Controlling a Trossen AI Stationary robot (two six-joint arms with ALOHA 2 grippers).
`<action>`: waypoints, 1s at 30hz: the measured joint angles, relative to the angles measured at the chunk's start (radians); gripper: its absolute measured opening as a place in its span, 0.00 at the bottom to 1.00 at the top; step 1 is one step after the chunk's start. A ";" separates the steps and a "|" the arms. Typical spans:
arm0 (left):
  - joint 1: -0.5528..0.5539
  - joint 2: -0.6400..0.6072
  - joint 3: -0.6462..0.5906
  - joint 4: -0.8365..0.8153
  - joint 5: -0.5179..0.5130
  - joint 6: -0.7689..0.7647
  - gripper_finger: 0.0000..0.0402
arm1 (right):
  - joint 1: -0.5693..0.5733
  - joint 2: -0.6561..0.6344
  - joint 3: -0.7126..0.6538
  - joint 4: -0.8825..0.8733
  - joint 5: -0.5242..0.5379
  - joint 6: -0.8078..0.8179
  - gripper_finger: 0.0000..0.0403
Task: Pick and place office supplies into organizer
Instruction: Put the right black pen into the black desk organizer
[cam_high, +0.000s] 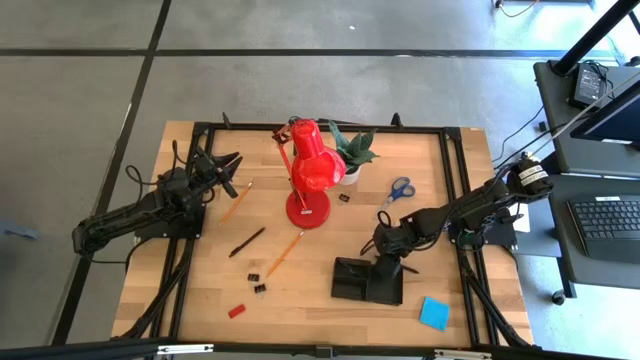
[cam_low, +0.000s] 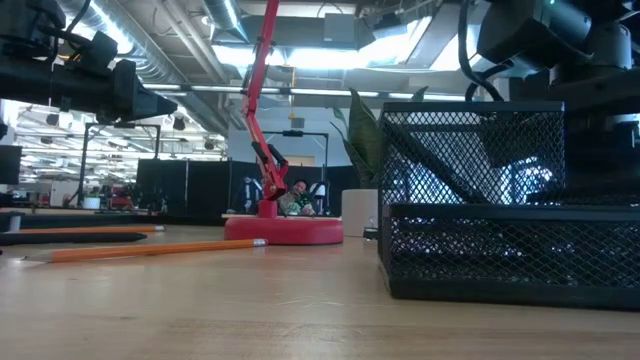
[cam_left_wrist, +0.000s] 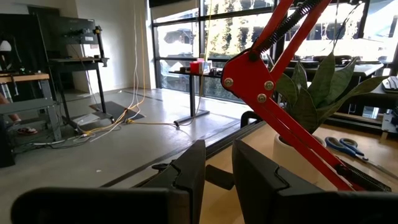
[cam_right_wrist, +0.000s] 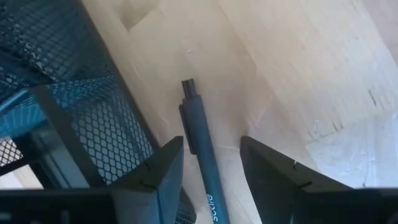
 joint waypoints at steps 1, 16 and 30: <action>0.000 0.000 0.000 0.000 0.000 0.000 0.19 | 0.000 0.000 0.000 0.000 0.001 -0.001 0.41; 0.000 0.000 0.000 0.000 0.000 0.000 0.19 | 0.002 0.004 -0.002 -0.046 0.076 -0.109 0.41; 0.000 0.000 0.000 0.000 0.000 0.000 0.19 | -0.003 0.002 -0.002 -0.119 0.175 -0.105 0.41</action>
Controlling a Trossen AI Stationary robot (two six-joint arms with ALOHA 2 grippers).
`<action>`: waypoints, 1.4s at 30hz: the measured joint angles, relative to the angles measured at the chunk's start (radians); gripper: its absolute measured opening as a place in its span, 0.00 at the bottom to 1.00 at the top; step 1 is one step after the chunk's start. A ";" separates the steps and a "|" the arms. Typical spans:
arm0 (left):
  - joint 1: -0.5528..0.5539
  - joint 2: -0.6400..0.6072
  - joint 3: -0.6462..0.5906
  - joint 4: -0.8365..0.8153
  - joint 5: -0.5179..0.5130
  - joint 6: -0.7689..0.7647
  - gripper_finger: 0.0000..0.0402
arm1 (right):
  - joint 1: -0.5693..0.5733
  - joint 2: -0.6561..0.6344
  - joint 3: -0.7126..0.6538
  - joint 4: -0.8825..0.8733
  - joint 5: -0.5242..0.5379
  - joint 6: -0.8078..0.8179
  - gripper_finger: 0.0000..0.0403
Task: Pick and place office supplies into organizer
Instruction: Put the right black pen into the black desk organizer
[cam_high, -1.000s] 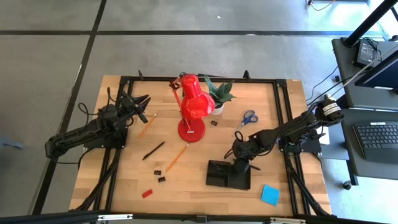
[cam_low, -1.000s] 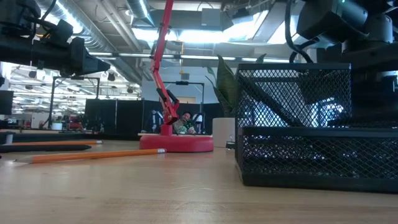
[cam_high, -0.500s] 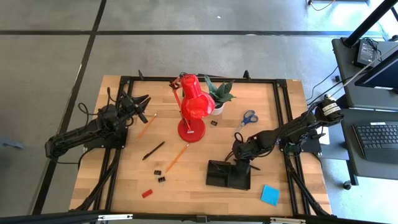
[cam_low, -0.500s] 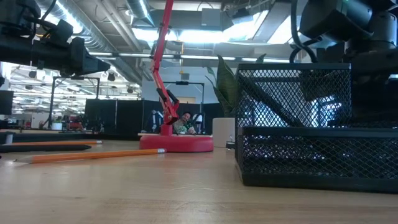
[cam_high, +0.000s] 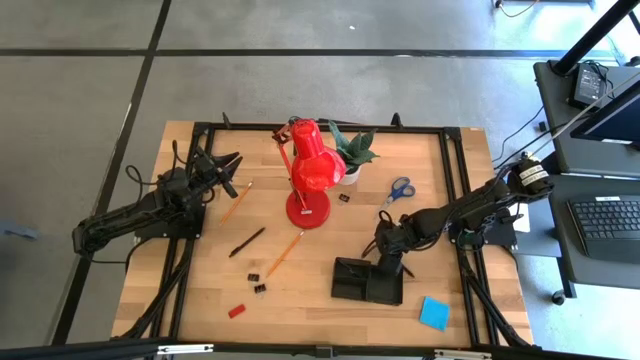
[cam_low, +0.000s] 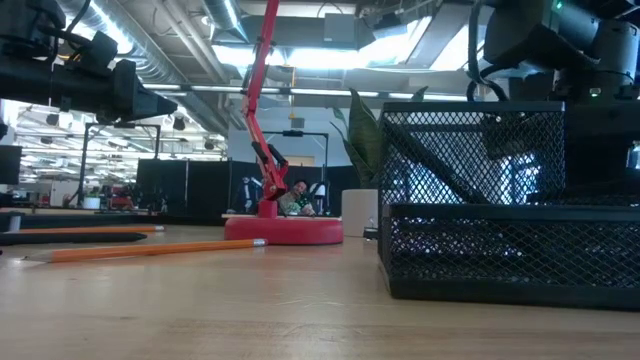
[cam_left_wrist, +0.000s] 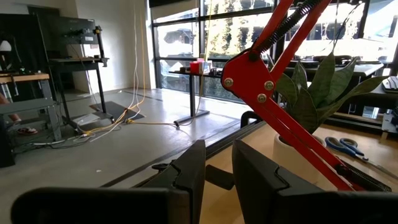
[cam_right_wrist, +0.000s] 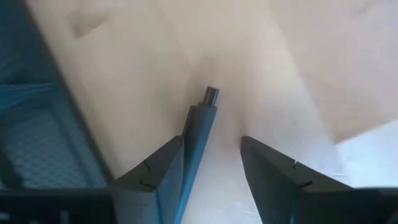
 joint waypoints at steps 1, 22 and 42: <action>0.000 0.000 0.000 0.000 0.000 0.000 0.19 | -0.002 0.000 0.000 -0.009 0.010 0.005 0.41; 0.000 0.000 0.000 0.000 0.000 0.000 0.19 | -0.096 0.003 0.000 -0.083 0.025 0.001 0.41; 0.000 0.000 0.000 0.000 0.000 0.000 0.19 | -0.103 0.002 0.000 -0.110 0.029 -0.026 0.25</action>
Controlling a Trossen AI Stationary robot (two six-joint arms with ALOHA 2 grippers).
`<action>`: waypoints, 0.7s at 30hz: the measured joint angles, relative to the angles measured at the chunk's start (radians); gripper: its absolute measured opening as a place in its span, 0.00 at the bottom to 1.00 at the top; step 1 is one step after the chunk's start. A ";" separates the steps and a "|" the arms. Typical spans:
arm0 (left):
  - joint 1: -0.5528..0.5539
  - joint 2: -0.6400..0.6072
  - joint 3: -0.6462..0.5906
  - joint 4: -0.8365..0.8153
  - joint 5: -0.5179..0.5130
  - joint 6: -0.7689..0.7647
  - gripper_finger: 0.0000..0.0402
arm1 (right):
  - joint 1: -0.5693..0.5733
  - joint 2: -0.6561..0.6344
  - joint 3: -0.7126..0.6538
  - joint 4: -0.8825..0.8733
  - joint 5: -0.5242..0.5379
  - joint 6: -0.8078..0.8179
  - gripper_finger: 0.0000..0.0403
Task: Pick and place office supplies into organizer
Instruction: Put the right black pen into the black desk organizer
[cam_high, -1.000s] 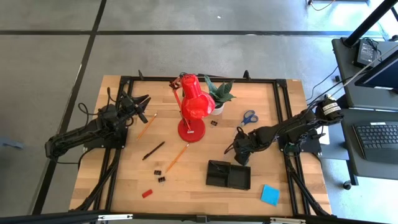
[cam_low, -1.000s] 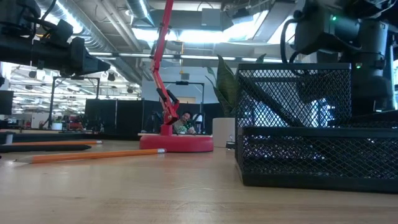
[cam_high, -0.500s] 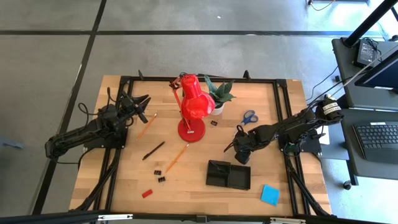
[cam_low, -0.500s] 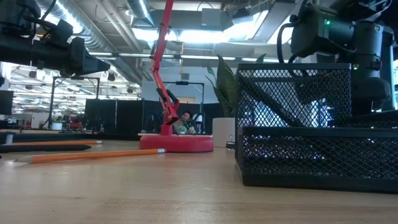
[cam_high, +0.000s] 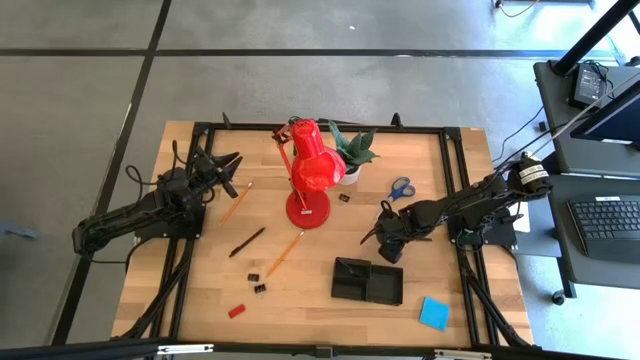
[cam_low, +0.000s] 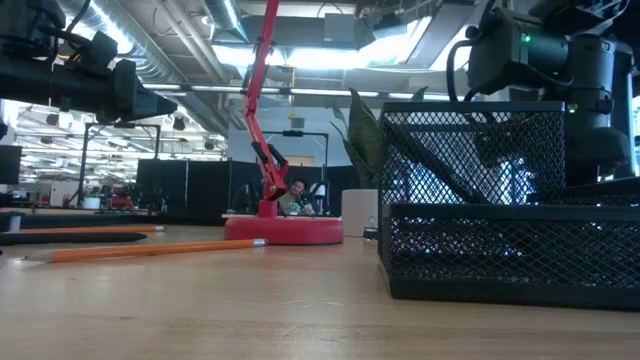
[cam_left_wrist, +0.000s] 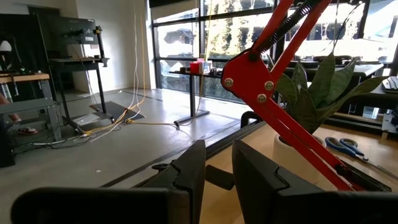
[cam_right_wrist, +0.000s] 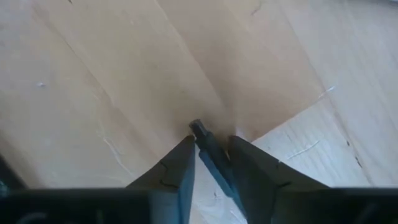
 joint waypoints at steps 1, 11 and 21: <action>0.000 0.000 0.000 0.000 0.000 0.000 0.19 | 0.000 0.000 0.000 -0.001 0.000 -0.001 0.24; 0.000 0.000 0.000 0.000 0.000 0.000 0.19 | 0.000 0.000 0.000 -0.007 0.003 -0.002 0.14; 0.000 0.000 0.000 0.000 0.000 0.000 0.19 | 0.000 -0.001 0.000 -0.003 0.006 -0.002 0.10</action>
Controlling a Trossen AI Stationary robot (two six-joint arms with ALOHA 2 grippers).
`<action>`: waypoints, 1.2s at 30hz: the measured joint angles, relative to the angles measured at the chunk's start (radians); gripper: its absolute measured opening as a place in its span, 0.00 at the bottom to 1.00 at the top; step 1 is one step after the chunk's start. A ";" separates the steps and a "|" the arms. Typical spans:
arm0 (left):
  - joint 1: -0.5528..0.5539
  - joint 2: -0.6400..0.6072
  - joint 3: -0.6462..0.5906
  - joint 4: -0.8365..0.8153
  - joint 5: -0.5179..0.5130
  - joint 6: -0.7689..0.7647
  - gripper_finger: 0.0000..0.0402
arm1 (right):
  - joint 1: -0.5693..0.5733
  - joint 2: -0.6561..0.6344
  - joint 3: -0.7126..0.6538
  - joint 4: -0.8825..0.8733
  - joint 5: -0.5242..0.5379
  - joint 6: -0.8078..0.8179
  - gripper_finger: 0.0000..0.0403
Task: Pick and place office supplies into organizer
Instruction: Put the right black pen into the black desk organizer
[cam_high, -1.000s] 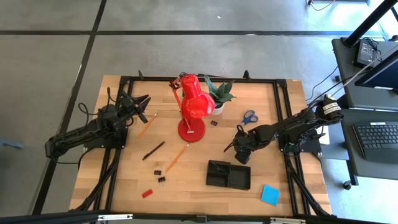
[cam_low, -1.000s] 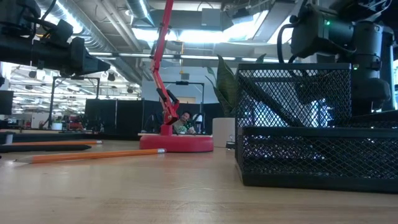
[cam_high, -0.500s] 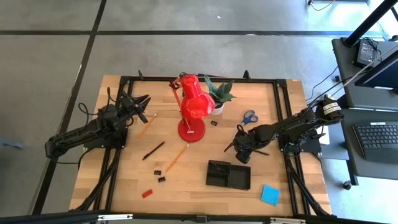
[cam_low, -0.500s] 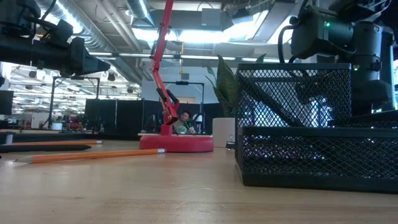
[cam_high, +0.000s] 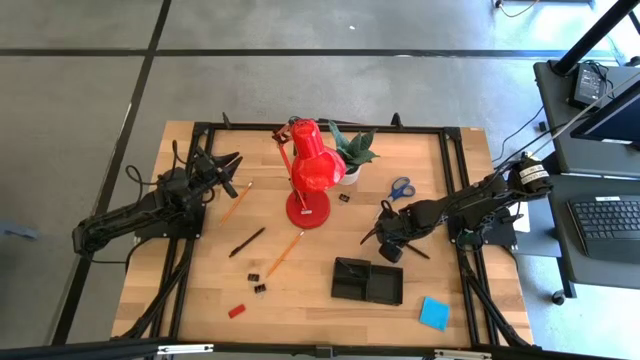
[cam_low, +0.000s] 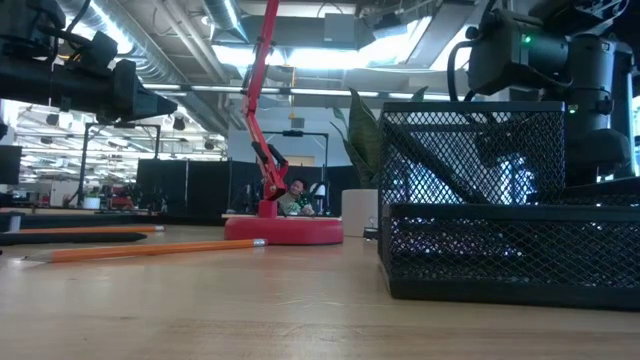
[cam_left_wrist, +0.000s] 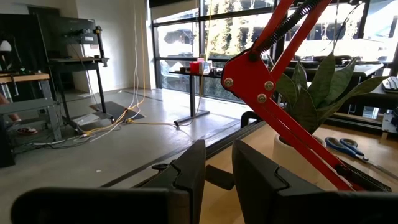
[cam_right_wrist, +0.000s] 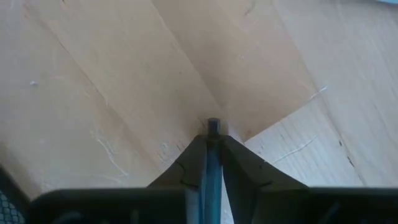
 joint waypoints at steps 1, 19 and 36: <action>0.000 0.000 0.000 0.000 0.000 0.000 0.19 | 0.000 0.000 0.000 0.002 0.001 -0.001 0.10; 0.000 0.000 0.000 0.000 0.000 0.000 0.19 | 0.000 -0.052 0.104 -0.001 0.080 -0.077 0.10; 0.000 0.000 0.000 0.000 0.000 0.000 0.19 | 0.041 -0.057 0.495 -0.066 0.283 -0.289 0.10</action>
